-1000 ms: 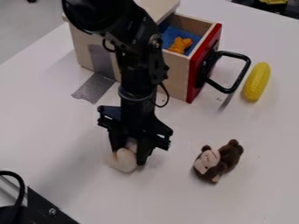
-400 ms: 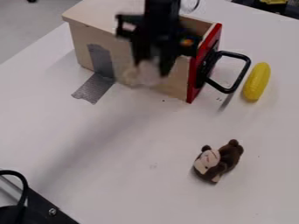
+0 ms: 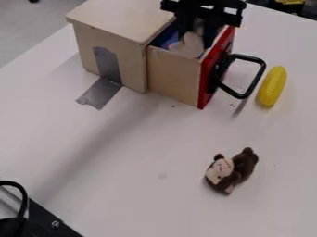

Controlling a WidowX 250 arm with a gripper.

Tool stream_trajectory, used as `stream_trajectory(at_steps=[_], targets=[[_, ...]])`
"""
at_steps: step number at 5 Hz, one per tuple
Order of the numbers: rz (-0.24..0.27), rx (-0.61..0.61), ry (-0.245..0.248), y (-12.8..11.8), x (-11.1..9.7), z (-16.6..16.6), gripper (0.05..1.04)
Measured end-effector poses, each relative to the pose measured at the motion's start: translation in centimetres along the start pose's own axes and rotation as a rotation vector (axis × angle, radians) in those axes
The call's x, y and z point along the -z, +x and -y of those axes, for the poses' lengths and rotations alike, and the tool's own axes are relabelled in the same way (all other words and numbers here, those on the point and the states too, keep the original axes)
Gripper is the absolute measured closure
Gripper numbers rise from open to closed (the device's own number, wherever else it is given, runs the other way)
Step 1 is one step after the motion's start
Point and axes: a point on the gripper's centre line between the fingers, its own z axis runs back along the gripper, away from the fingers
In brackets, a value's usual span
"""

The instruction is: Put a toy puppy in the drawer

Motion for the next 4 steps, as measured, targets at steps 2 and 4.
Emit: stream_trajectory(at_steps=[2, 4], targets=[[-0.015, -0.044, 0.012, 1.8, 2.1, -2.2, 0.61], [0.001, -0.029, 0.003, 4.0, 0.3, -1.4, 0.086]])
